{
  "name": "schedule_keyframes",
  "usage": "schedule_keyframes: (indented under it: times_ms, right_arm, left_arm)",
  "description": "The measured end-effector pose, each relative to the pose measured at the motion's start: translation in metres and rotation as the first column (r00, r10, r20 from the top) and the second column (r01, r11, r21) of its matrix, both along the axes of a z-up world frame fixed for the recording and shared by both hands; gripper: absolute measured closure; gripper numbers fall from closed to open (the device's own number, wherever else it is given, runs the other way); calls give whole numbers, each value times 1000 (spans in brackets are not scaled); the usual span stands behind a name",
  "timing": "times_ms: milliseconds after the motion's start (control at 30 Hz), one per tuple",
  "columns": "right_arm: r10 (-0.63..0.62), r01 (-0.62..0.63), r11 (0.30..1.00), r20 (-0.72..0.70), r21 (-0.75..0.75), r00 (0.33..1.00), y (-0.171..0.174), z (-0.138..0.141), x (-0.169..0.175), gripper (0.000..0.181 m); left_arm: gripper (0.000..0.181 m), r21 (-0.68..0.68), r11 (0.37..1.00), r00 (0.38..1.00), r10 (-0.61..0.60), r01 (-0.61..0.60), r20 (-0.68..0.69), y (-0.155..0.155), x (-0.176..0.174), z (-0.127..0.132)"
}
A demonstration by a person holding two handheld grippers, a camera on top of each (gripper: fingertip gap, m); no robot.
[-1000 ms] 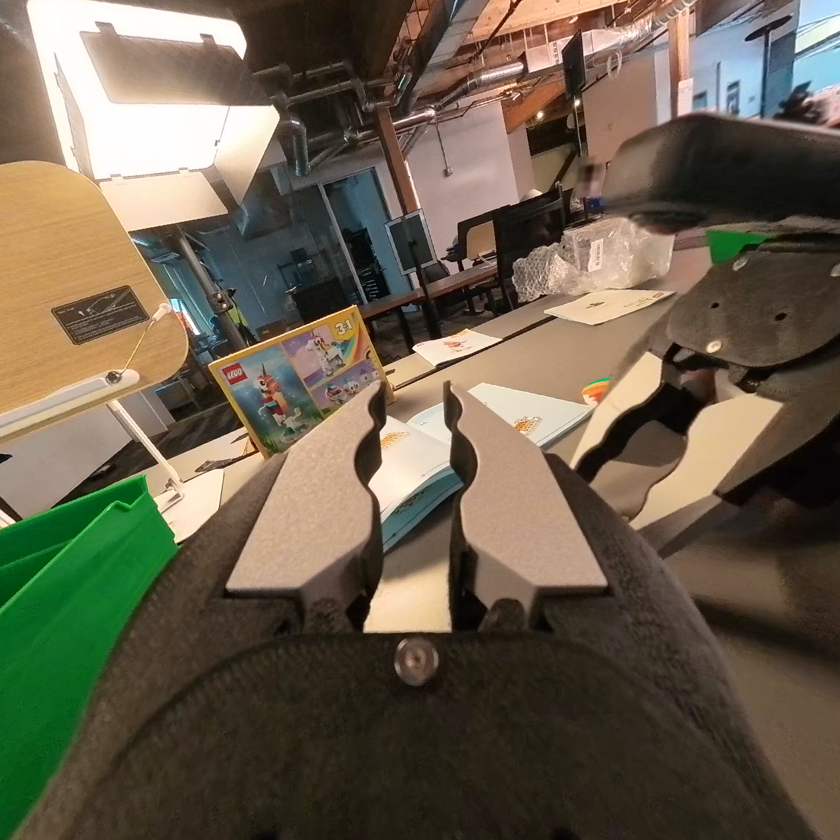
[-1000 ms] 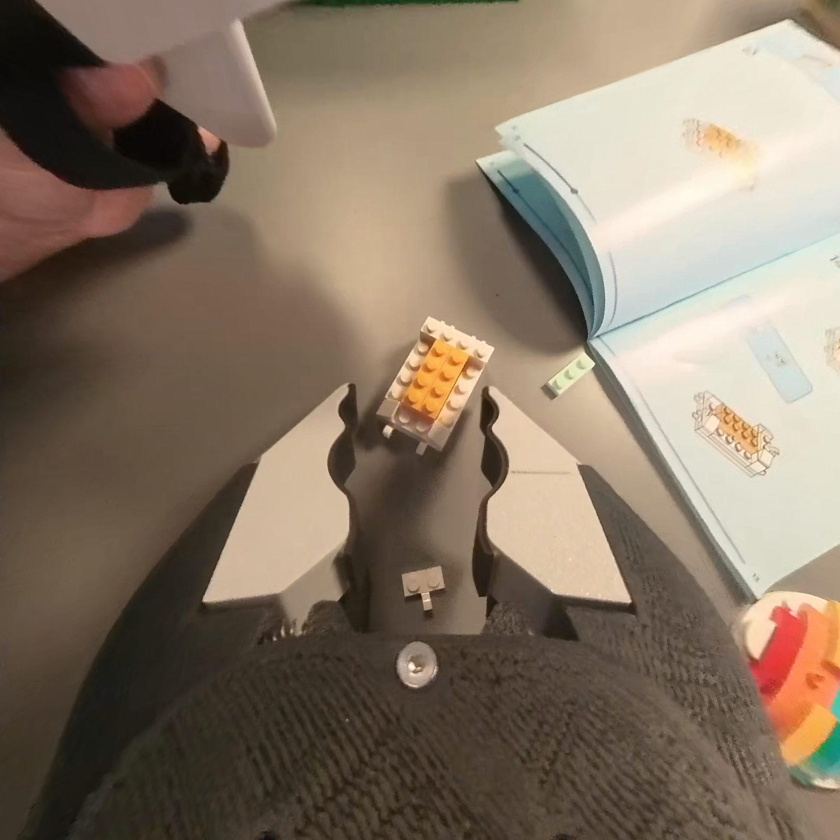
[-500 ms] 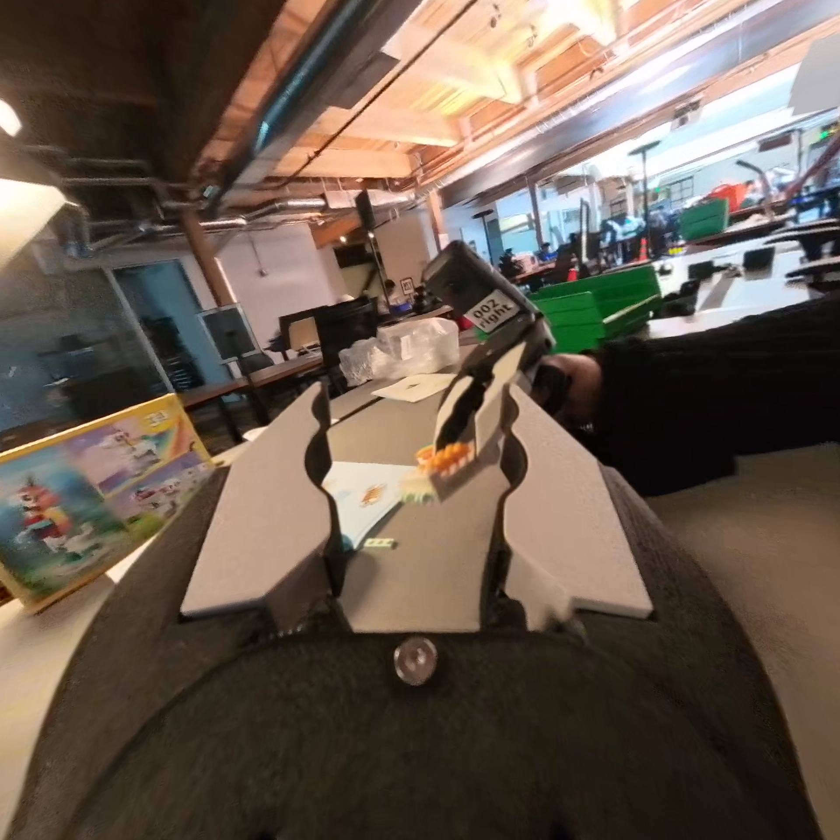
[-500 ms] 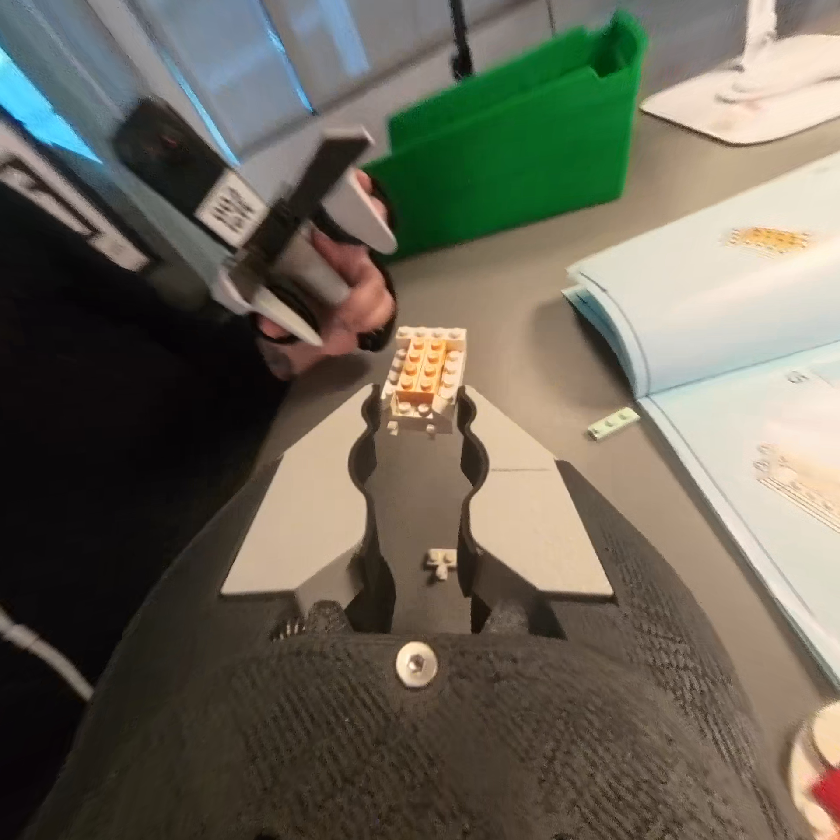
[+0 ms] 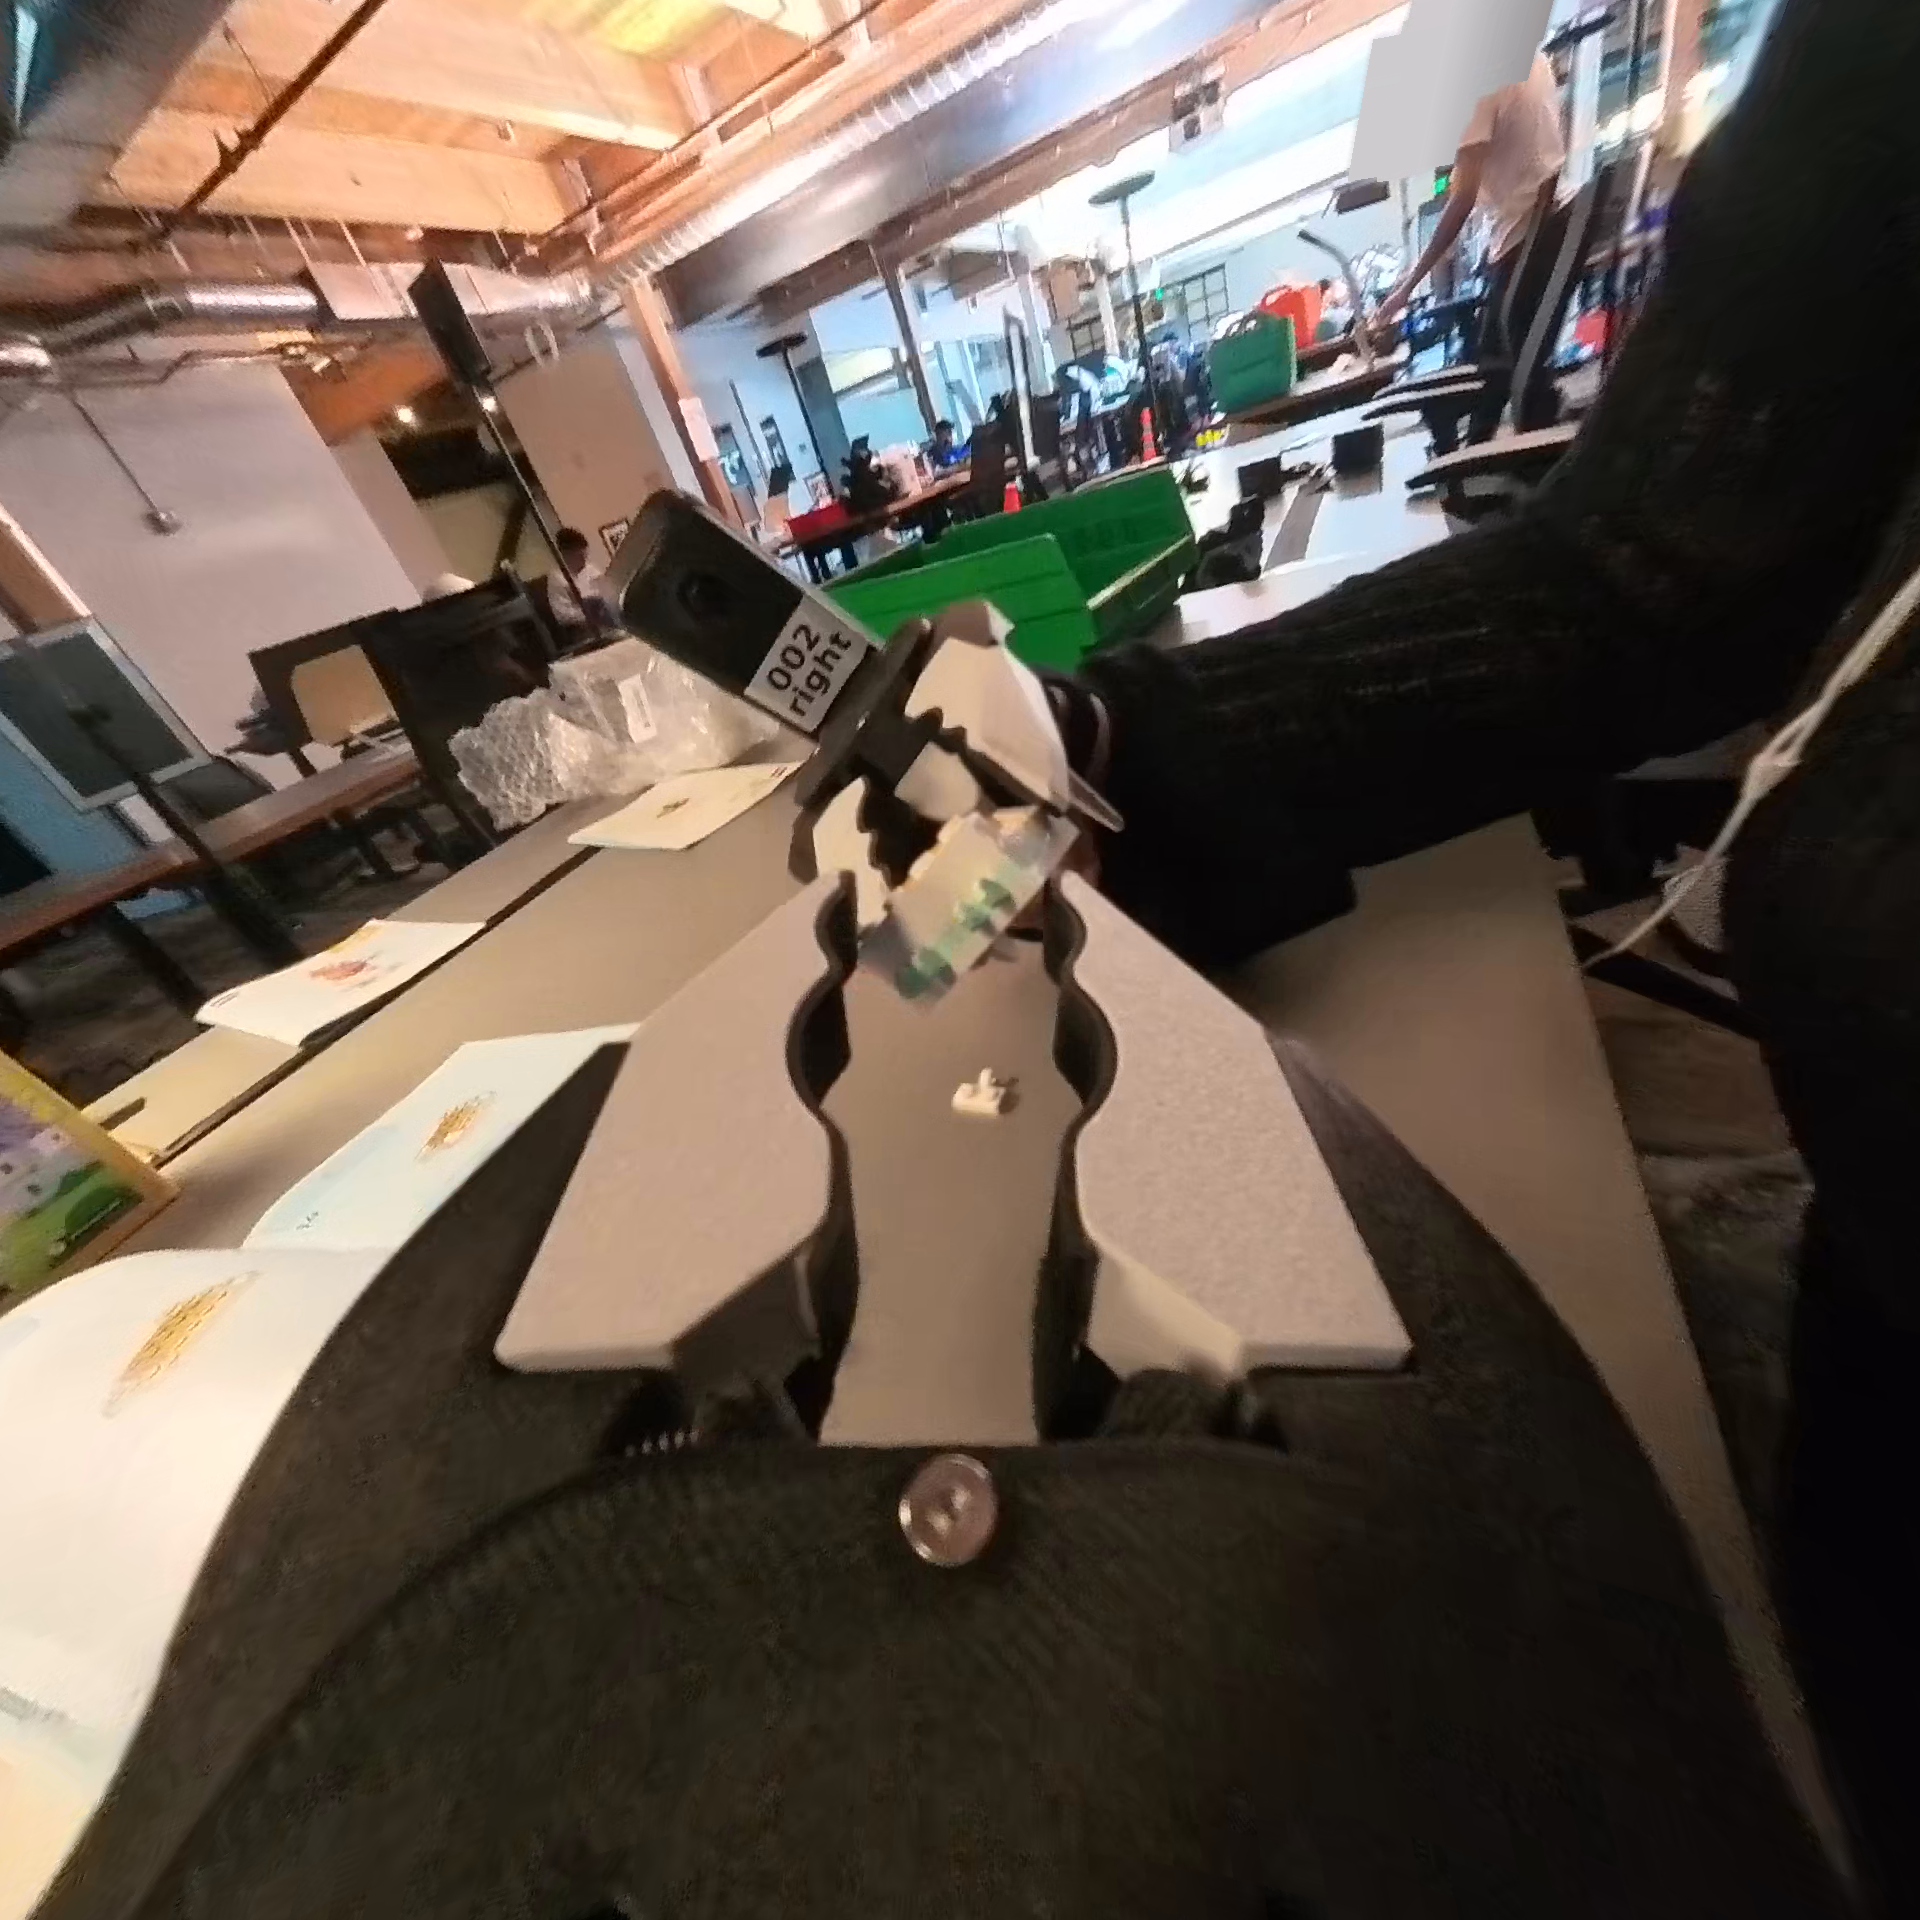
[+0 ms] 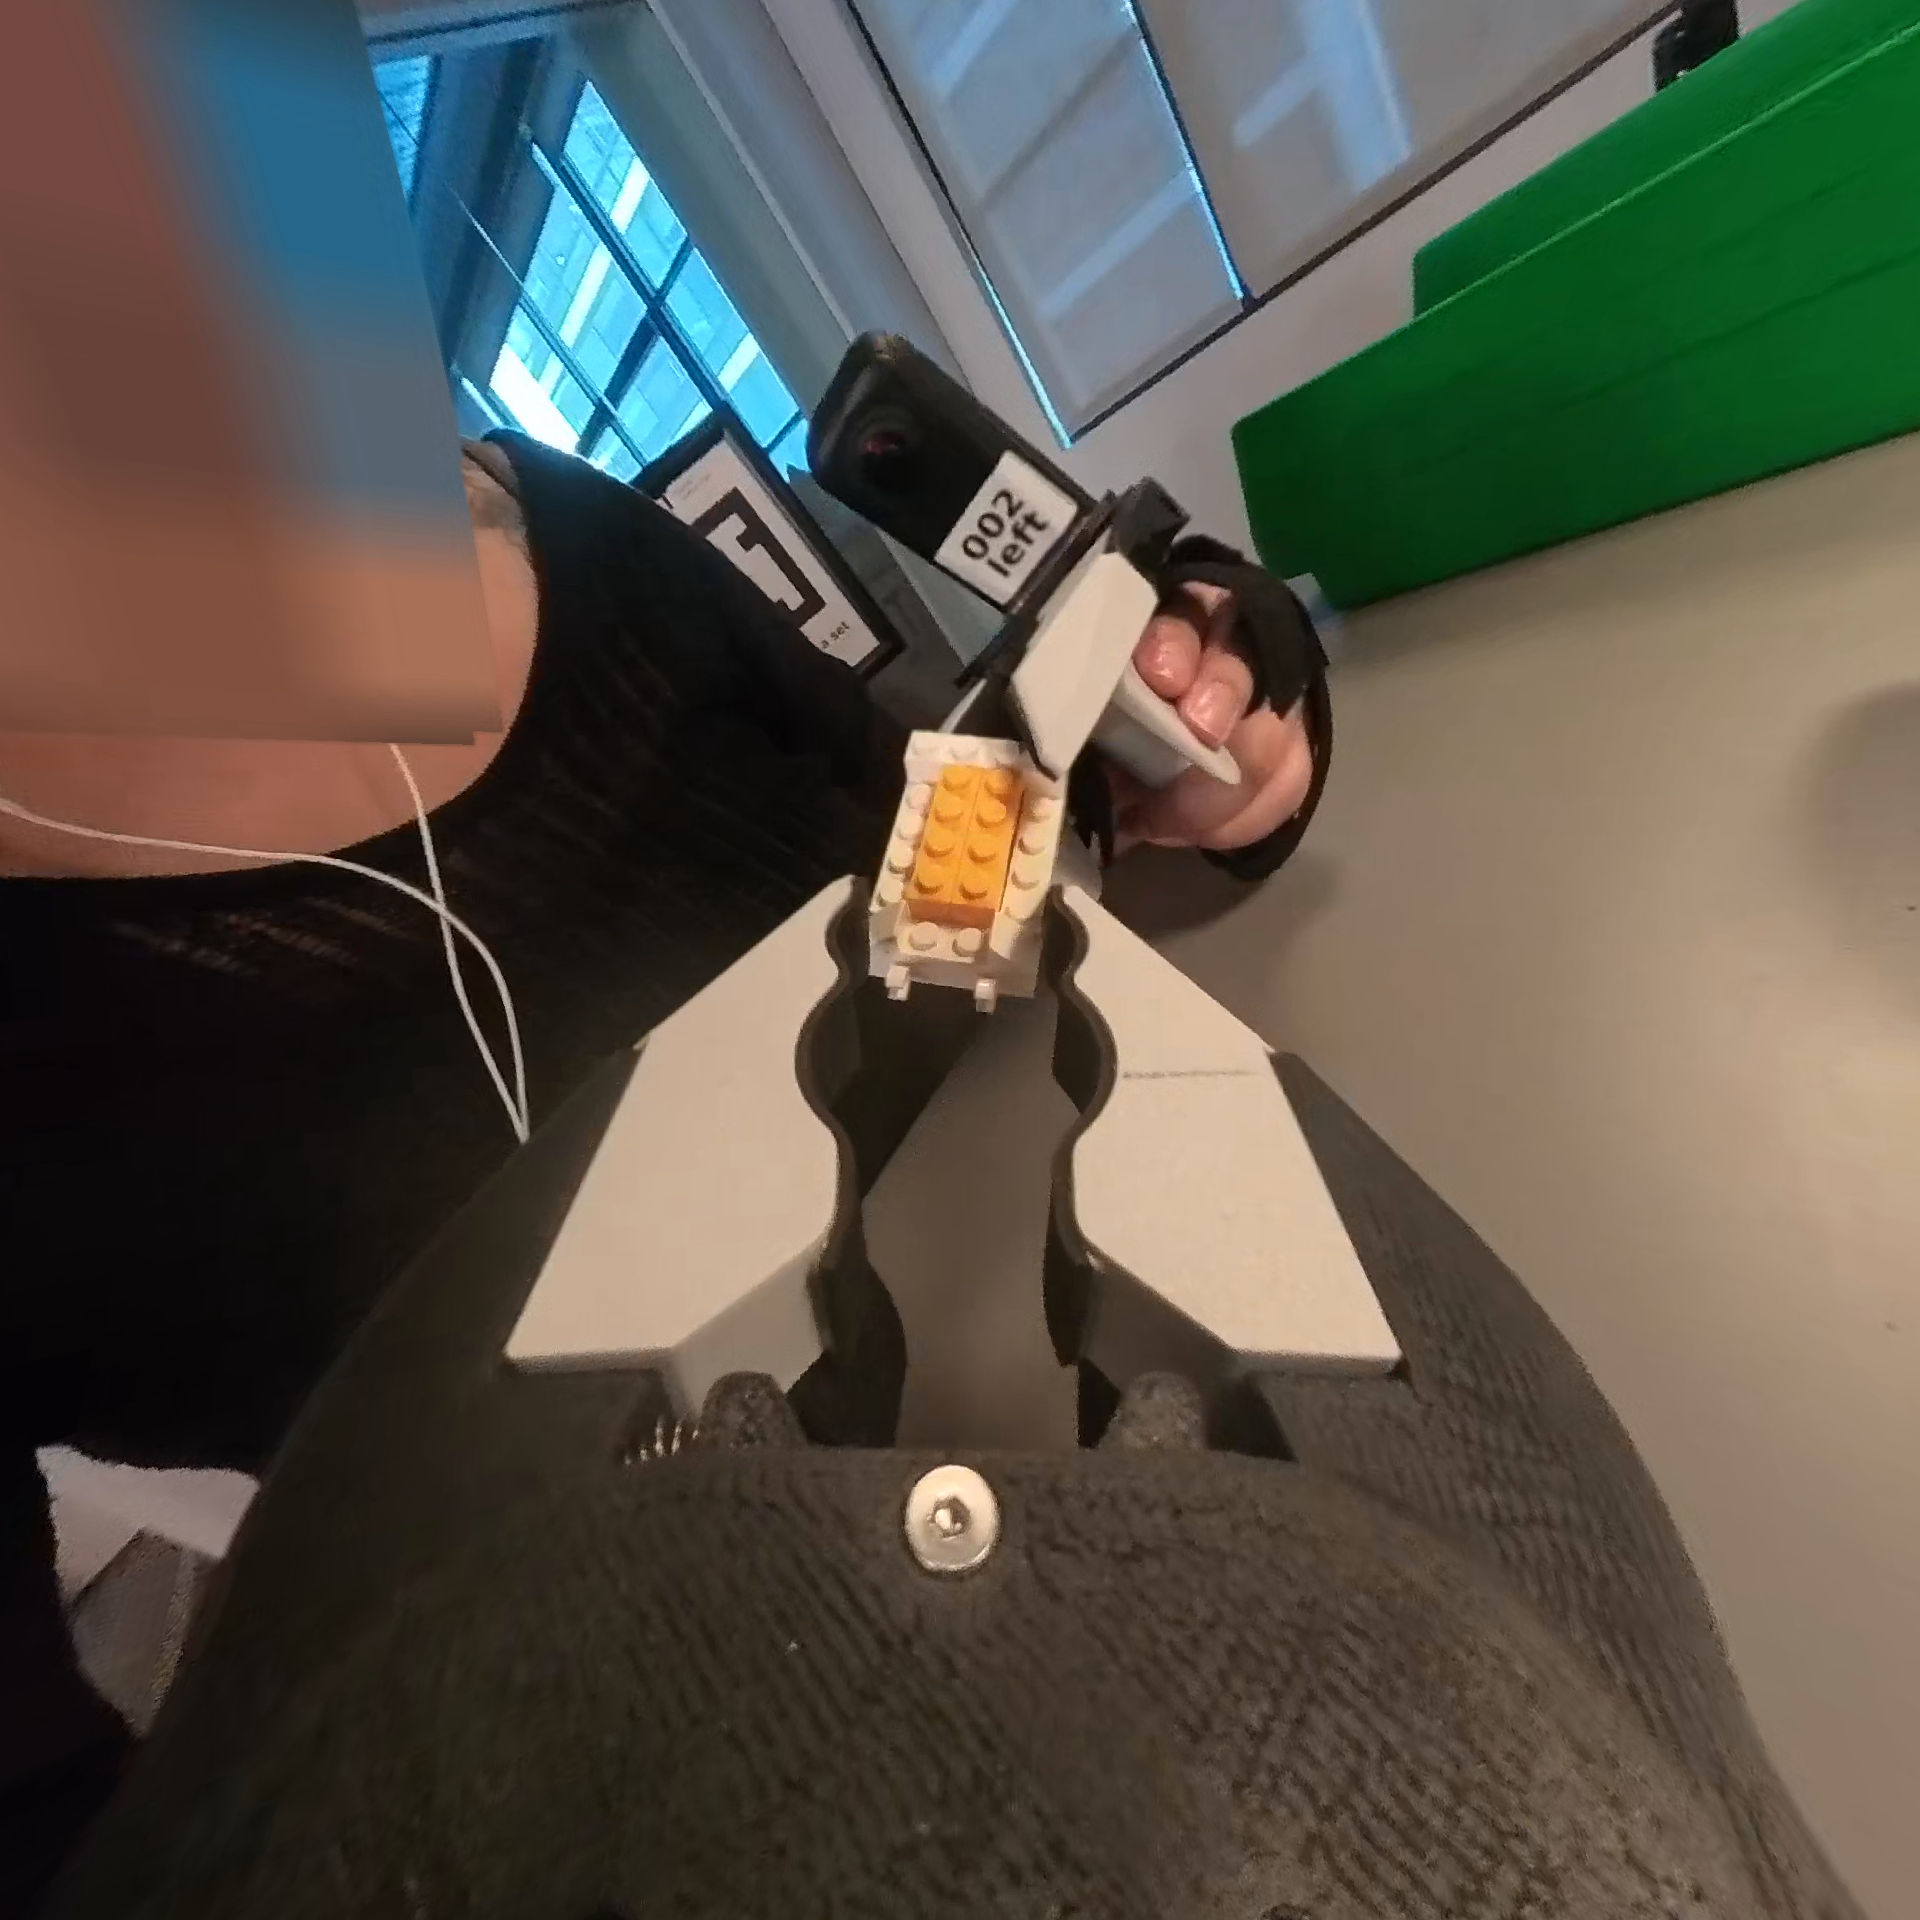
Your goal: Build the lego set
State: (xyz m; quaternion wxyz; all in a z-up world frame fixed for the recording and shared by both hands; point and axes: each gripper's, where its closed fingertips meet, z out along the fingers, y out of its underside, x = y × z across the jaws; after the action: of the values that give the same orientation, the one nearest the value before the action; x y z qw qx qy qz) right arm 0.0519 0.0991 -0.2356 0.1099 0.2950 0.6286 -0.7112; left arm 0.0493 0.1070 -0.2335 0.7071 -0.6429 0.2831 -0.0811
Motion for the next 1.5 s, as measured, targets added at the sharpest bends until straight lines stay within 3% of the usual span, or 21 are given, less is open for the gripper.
schedule_keyframes:
  times_ms: [67,133,233,333,400,533,600,667,800,933,1067,1167,1267,1367,1500]
  right_arm:
    - [-69,71,997,-42,44,997,6,-2,-7,148]
    - [-180,206,962,-154,181,972,16,-10,-19,135]
    - [-221,419,786,-427,455,877,26,-25,-31,131]
    - [-111,571,546,-623,613,775,32,-34,-37,138]
    - [-39,628,428,-681,650,731,34,-38,-40,143]
    - [94,653,241,-687,718,721,42,-55,-43,160]
    - [131,654,193,-680,732,722,44,-61,-44,165]
    - [132,656,201,-684,727,717,43,-62,-44,166]
    - [114,649,304,-703,697,702,32,-59,-42,166]
    - [115,655,360,-728,665,676,22,-54,-40,166]
    - [84,642,482,-761,596,644,17,-39,-32,167]
    - [78,632,538,-780,558,621,13,-32,-27,167]
    - [82,633,540,-783,555,616,14,-32,-26,167]
    - [73,641,533,-785,552,615,15,-31,-27,166]
    - [53,659,471,-764,587,643,27,-35,-31,147]
  left_arm:
    - [152,-22,997,997,72,-73,-23,6,-9,-5]
    - [160,-46,982,981,180,-184,-68,14,-25,-12]
    - [162,-92,954,953,270,-284,-139,22,-38,-25]
    - [163,-105,934,922,312,-342,-231,26,-43,-36]
    - [163,-107,929,903,311,-355,-297,27,-42,-43]
    - [163,-96,928,866,293,-359,-405,28,-37,-54]
    - [163,-91,929,852,287,-359,-438,29,-35,-57]
    - [163,-62,937,850,283,-344,-443,28,-32,-54]
    - [163,-2,970,898,223,-243,-380,21,-17,-39]
    - [162,38,981,928,193,-190,-320,16,-9,-29]
    - [138,27,978,948,206,-205,-242,15,-17,-21]
    - [146,43,981,943,196,-192,-268,14,-14,-22]
    - [163,67,981,924,195,-183,-329,13,-10,-25]
    - [164,74,976,910,216,-203,-353,14,-12,-25]
    - [164,68,917,835,387,-393,-392,22,-46,-28]
